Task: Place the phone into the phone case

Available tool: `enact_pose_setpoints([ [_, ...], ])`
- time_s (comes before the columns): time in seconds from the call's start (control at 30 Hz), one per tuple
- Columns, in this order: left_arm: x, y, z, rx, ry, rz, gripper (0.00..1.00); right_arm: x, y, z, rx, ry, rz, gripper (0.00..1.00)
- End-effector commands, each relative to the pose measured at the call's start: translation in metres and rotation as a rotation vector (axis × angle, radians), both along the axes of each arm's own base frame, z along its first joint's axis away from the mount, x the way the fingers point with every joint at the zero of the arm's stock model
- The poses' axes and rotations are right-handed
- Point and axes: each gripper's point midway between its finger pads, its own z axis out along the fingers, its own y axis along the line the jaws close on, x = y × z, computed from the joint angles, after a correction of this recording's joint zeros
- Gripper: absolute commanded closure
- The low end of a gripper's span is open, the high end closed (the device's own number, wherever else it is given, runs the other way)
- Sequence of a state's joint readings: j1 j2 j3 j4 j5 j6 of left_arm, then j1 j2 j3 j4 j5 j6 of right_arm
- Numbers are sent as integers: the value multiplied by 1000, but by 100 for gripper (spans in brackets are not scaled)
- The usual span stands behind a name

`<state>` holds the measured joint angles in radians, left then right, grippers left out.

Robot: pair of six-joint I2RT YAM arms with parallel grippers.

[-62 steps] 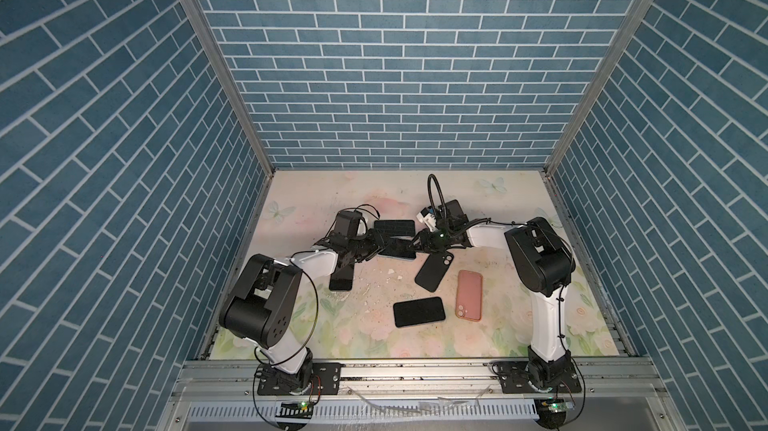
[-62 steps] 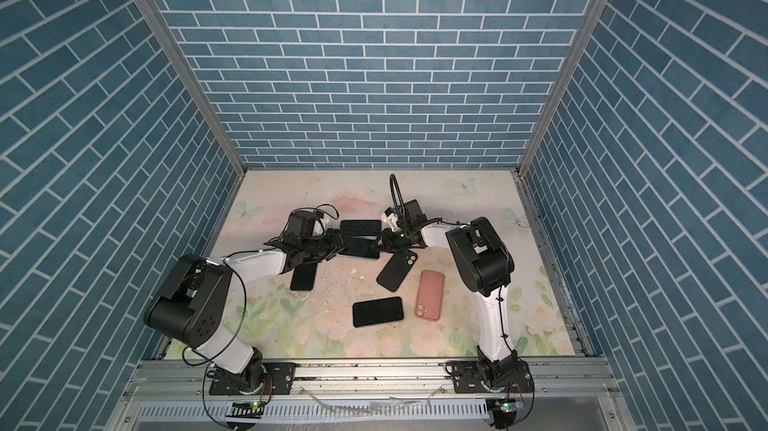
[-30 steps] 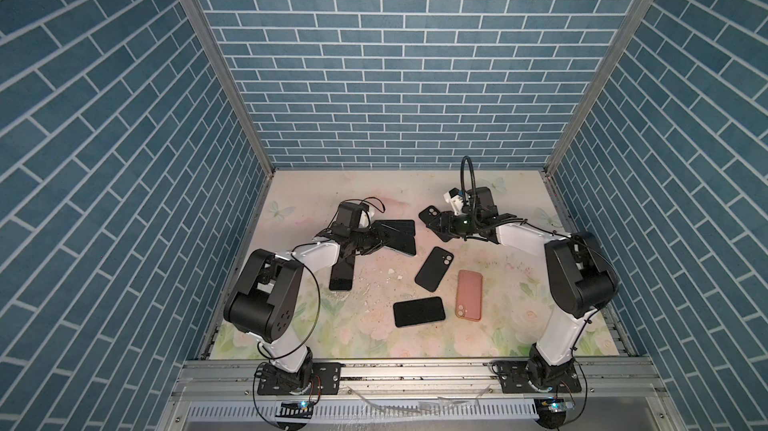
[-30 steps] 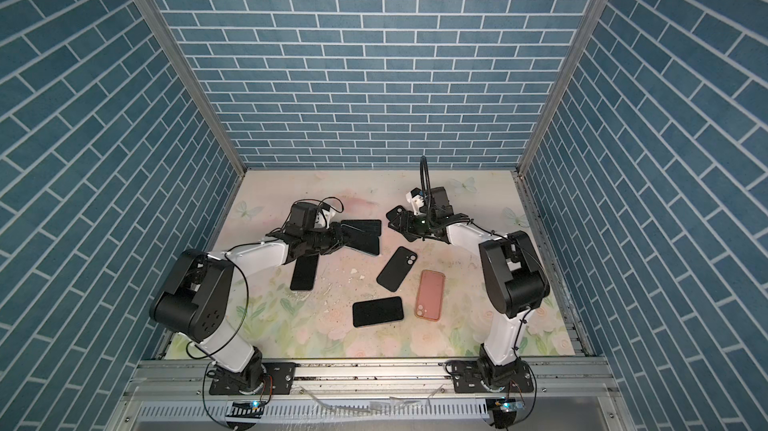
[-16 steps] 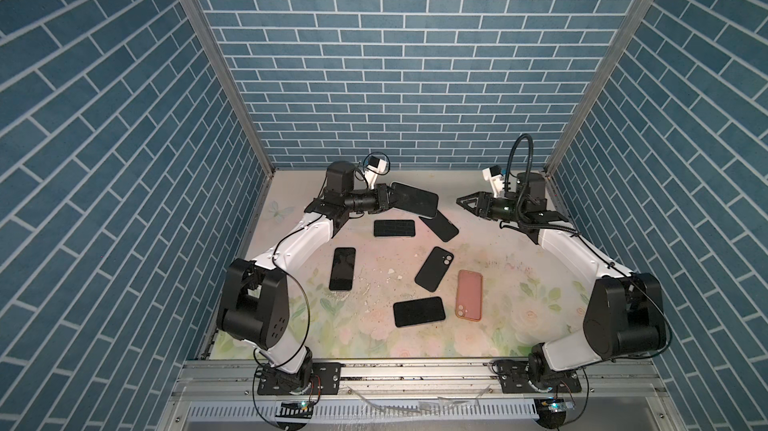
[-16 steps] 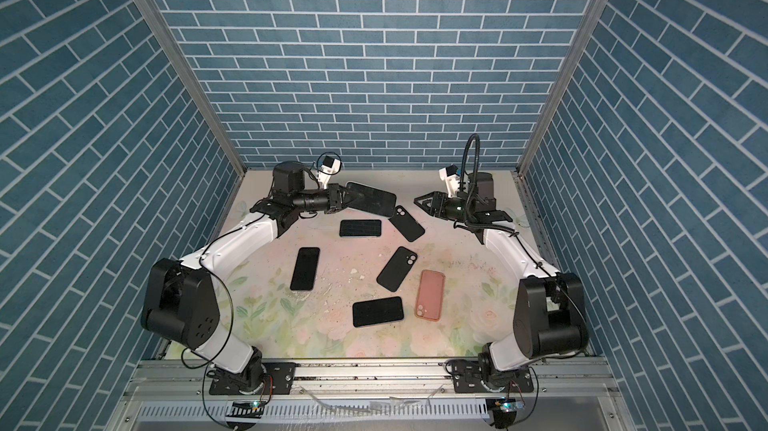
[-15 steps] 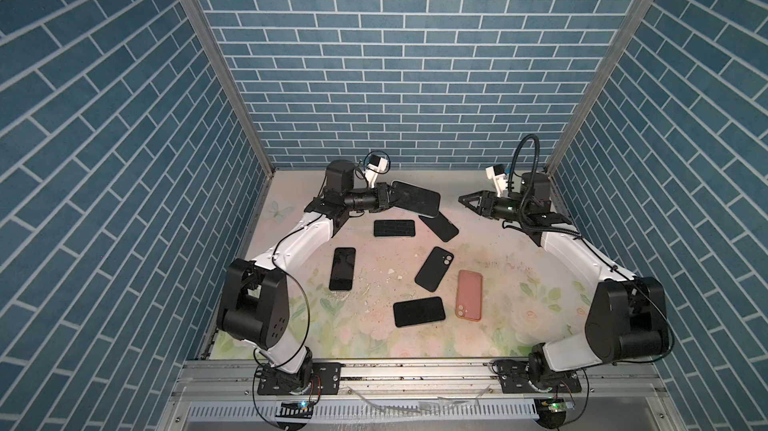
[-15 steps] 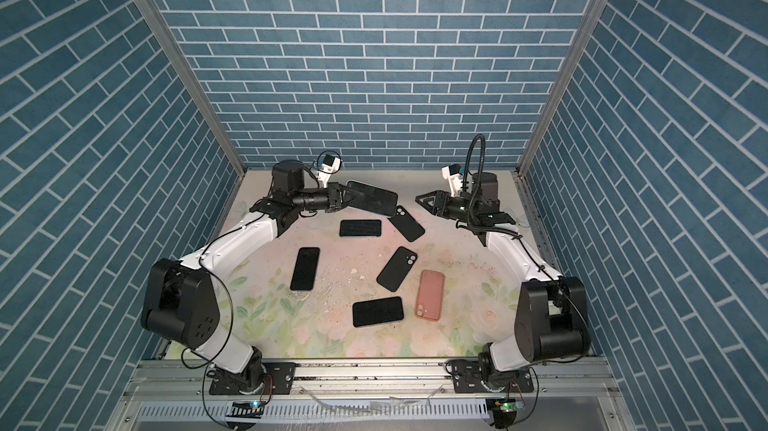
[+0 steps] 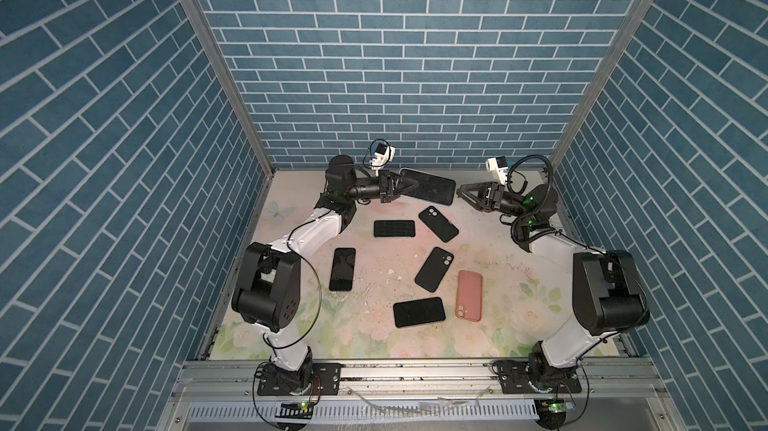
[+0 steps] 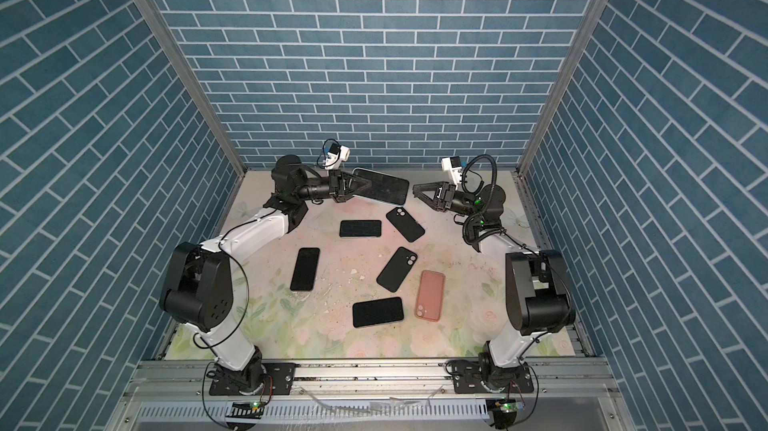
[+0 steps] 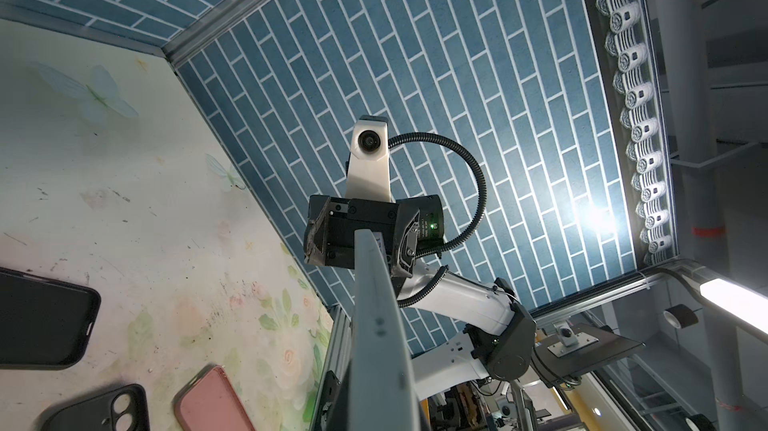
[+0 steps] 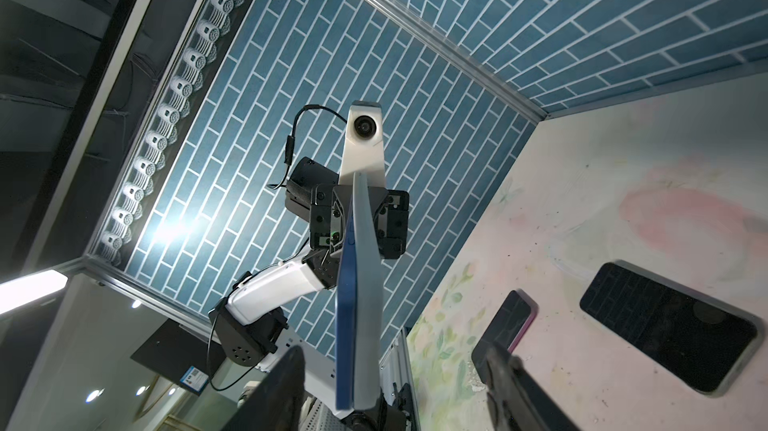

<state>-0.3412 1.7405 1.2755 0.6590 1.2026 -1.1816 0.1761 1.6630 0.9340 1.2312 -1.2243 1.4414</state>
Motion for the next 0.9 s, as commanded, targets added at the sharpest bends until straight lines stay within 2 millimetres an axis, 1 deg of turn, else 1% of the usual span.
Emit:
enact_pose_setpoints([
  [0.0, -8, -2, 28, -48, -102, -28, 100, -18, 6, 32, 39, -104, 57, 32],
  [0.1, -9, -4, 26, -47, -98, -33, 100, -19, 10, 35, 44, -106, 67, 32],
  [0.2, -13, -9, 25, -47, -99, -50, 100, -20, 18, 36, 47, -103, 88, 38],
  [0.27, -14, -12, 23, -47, -94, -61, 100, -21, 22, 37, 50, -104, 98, 45],
  [0.37, -15, -14, 24, -61, -88, -71, 100, -20, 24, 40, 54, -109, 97, 55],
  [0.47, -16, -14, 27, -84, -86, -78, 100, -19, 24, 41, 56, -112, 96, 62],
  [0.5, -15, -13, 27, -89, -83, -77, 98, -18, 24, 40, 55, -113, 96, 64],
  [0.53, -16, -14, 27, -94, -79, -79, 95, -17, 24, 39, 55, -109, 94, 69],
  [0.57, -16, -14, 27, -97, -77, -78, 90, -16, 24, 39, 55, -108, 93, 72],
  [0.63, -15, -13, 27, -99, -74, -73, 80, -15, 25, 37, 55, -104, 87, 75],
  [0.73, -14, -13, 27, -100, -74, -66, 67, -9, 26, 29, 37, -91, 64, 83],
  [0.8, -14, -14, 28, -99, -74, -65, 62, -6, 26, 24, 18, -87, 36, 89],
  [0.87, -15, -16, 27, -95, -76, -68, 58, -1, 27, 16, -18, -81, -2, 99],
])
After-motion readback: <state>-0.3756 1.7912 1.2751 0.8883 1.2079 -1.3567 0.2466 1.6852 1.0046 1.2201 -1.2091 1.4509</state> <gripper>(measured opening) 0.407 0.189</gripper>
